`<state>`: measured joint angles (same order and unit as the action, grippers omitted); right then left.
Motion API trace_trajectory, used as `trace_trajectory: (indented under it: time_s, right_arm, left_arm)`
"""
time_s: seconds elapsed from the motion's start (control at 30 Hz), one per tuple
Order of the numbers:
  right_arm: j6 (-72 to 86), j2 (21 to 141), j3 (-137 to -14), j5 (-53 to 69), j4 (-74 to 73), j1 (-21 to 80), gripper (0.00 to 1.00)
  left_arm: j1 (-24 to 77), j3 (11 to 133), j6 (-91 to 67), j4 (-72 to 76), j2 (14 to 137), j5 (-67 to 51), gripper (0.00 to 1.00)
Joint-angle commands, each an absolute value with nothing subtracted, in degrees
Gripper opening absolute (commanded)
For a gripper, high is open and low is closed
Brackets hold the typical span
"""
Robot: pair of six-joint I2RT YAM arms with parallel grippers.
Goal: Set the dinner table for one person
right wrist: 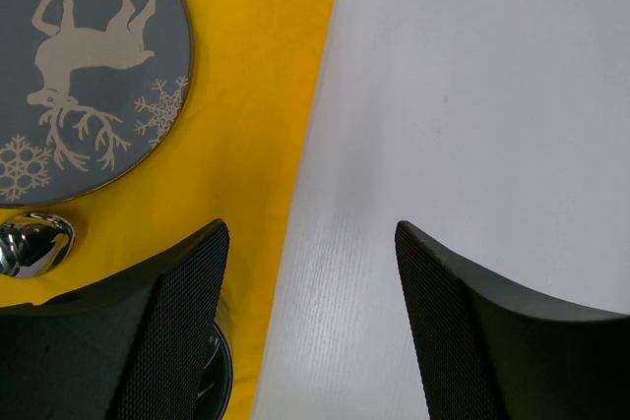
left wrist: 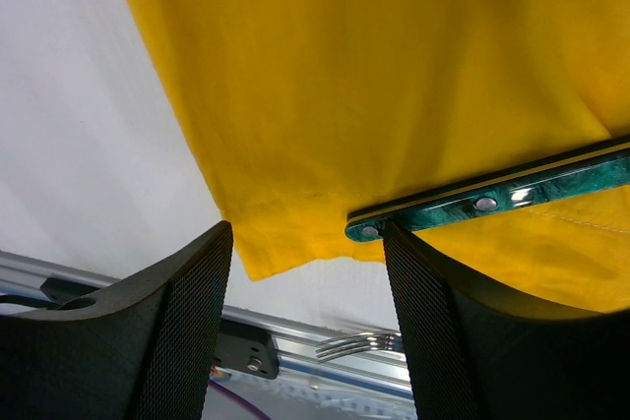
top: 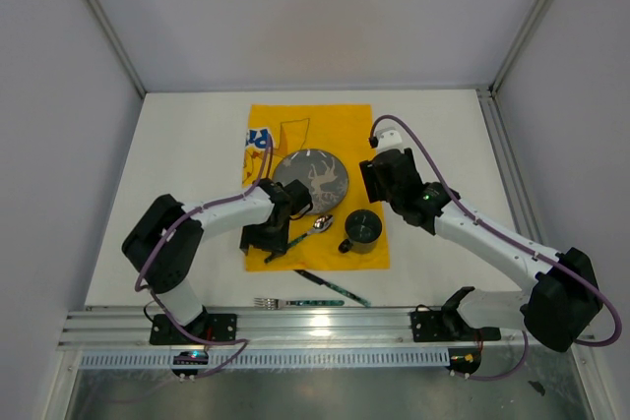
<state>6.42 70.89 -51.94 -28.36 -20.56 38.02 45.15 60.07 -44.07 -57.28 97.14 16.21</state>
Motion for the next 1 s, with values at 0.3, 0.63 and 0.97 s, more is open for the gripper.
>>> trace_trajectory:
  time_s: [0.3, 0.63, 0.97]
  right_arm:
    - [7.21, 71.10, -52.82, -28.74, -17.49, 37.79, 0.73]
    - [6.86, 70.93, -52.47, -29.00, -17.40, 37.79, 0.73]
    - [6.86, 71.19, -52.47, -28.74, -17.40, 37.79, 0.73]
  left_arm:
    - [45.79, 59.77, -46.32, -53.17, 99.93, 14.15, 0.65]
    - [45.79, 63.19, -44.82, -56.78, 103.18, 19.86, 0.65]
    - [45.70, 66.97, -44.03, -59.41, 103.27, 21.18, 0.65]
